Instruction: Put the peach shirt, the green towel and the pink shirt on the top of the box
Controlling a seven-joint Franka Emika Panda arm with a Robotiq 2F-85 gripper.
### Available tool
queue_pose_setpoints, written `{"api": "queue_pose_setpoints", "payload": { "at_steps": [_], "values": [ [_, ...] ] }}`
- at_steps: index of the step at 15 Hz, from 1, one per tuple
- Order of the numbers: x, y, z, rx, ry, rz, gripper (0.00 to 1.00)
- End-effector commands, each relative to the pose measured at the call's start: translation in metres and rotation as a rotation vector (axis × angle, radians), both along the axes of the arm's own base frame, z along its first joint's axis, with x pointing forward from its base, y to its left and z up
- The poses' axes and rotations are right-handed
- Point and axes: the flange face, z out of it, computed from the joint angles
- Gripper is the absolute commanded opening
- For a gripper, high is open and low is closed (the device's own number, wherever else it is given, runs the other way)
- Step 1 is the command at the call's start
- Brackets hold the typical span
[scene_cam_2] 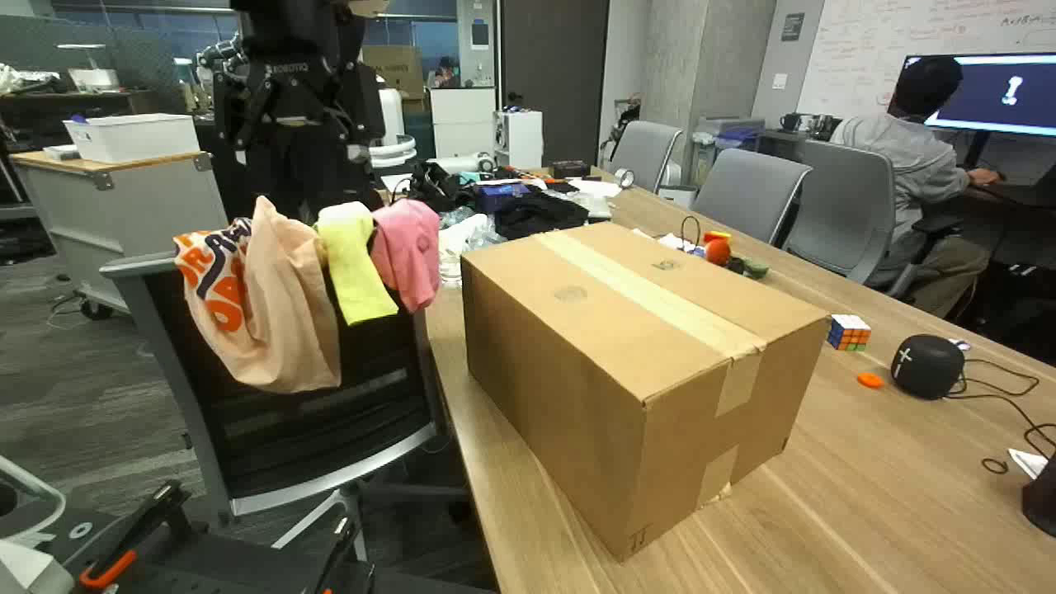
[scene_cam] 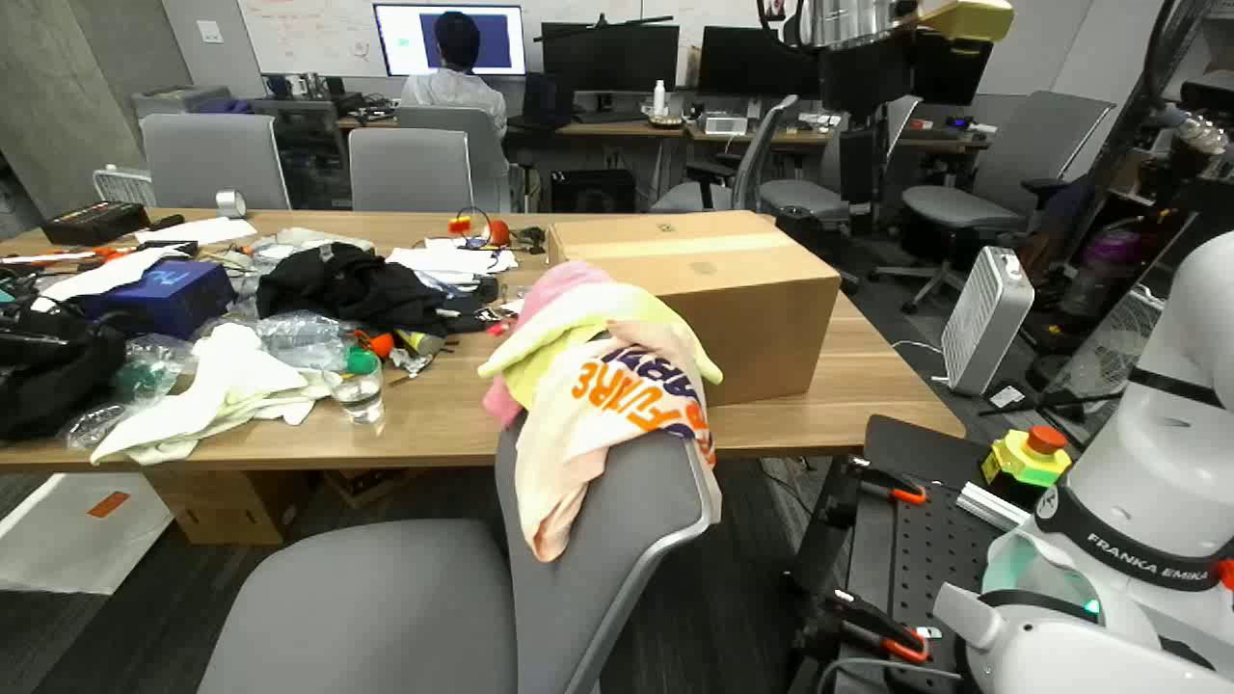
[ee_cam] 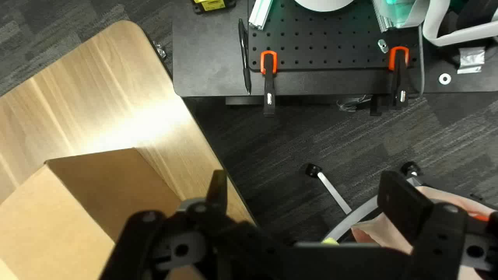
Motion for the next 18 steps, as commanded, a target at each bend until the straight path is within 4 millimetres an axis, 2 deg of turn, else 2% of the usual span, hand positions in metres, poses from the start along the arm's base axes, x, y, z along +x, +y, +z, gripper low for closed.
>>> {"api": "queue_pose_setpoints", "payload": {
  "at_steps": [1,5,7,10,18],
  "values": [
    [0.001,0.000,0.002,0.000,-0.003,0.000,1.00],
    [0.001,0.000,0.004,-0.001,-0.007,0.000,1.00],
    [0.000,0.008,-0.002,-0.008,-0.005,0.027,1.00],
    [-0.003,0.034,-0.014,-0.004,-0.001,0.088,1.00],
    [-0.008,0.129,-0.040,0.011,-0.045,0.267,1.00]
  ]
}}
